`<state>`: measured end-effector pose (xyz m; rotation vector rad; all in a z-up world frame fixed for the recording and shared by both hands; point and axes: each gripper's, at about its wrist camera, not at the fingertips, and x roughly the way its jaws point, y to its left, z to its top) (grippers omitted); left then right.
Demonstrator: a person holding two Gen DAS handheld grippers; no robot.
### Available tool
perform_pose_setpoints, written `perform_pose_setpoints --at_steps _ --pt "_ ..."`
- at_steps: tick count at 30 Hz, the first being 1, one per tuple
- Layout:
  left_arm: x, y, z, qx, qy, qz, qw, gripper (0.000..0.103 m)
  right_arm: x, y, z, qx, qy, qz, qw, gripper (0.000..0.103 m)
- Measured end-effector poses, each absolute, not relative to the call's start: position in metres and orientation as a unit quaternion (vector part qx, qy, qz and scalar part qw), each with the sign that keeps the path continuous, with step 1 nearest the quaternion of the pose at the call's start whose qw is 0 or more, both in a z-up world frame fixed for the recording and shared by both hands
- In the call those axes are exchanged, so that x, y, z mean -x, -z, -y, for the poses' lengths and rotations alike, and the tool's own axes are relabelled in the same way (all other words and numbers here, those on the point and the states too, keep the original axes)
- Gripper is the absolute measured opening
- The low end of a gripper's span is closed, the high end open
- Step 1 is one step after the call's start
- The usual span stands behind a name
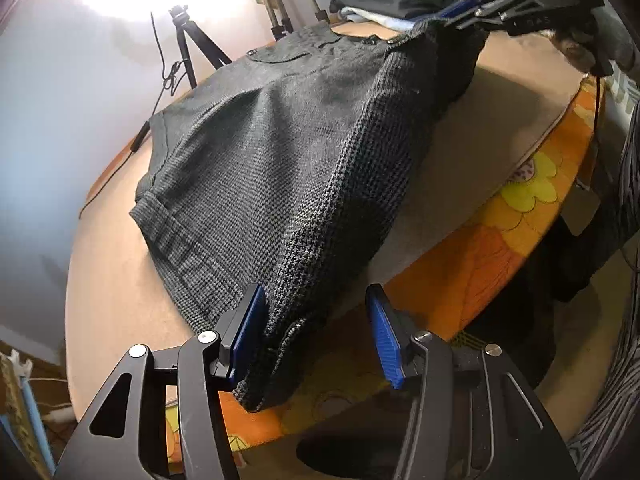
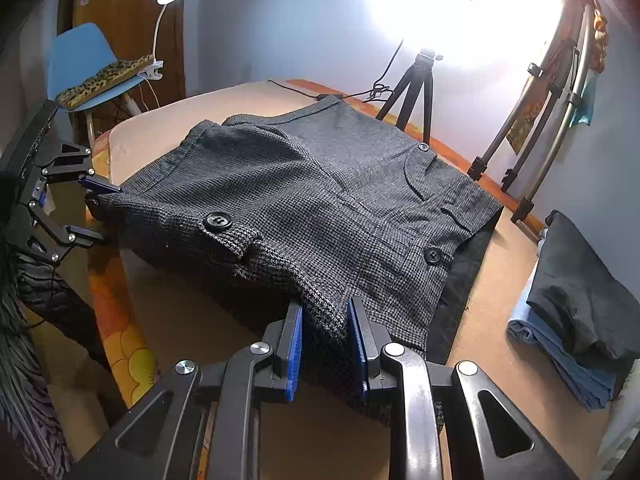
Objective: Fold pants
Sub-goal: 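Grasp the trouser hem with the left tool while the right tool grasps the waistband, then lift and fold the trousers over with both tools toward the waistband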
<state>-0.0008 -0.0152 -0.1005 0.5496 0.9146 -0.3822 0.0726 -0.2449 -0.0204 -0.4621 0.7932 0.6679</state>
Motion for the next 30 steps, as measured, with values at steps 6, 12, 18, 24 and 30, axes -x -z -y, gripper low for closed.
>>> perform_pose_setpoints --at_steps 6,12,18,24,30 --pt "-0.004 0.099 0.007 -0.238 0.18 -0.436 0.849 0.016 -0.075 0.019 0.243 0.212 -0.307 -0.376 0.848 0.021" --pt "-0.008 0.082 -0.001 -0.212 0.173 -0.412 0.869 0.009 -0.073 0.016 0.239 0.212 -0.294 -0.369 0.856 0.021" --pt "-0.008 0.066 -0.006 -0.201 0.161 -0.384 0.887 0.008 -0.068 0.011 0.245 0.203 -0.284 -0.364 0.864 0.021" --pt "-0.017 0.045 -0.016 -0.173 0.154 -0.359 0.904 0.008 -0.066 0.003 0.249 0.189 -0.277 -0.359 0.871 0.021" --pt "-0.042 0.028 -0.018 -0.154 0.148 -0.34 0.916 0.008 -0.071 -0.006 0.252 0.174 -0.273 -0.35 0.879 0.021"
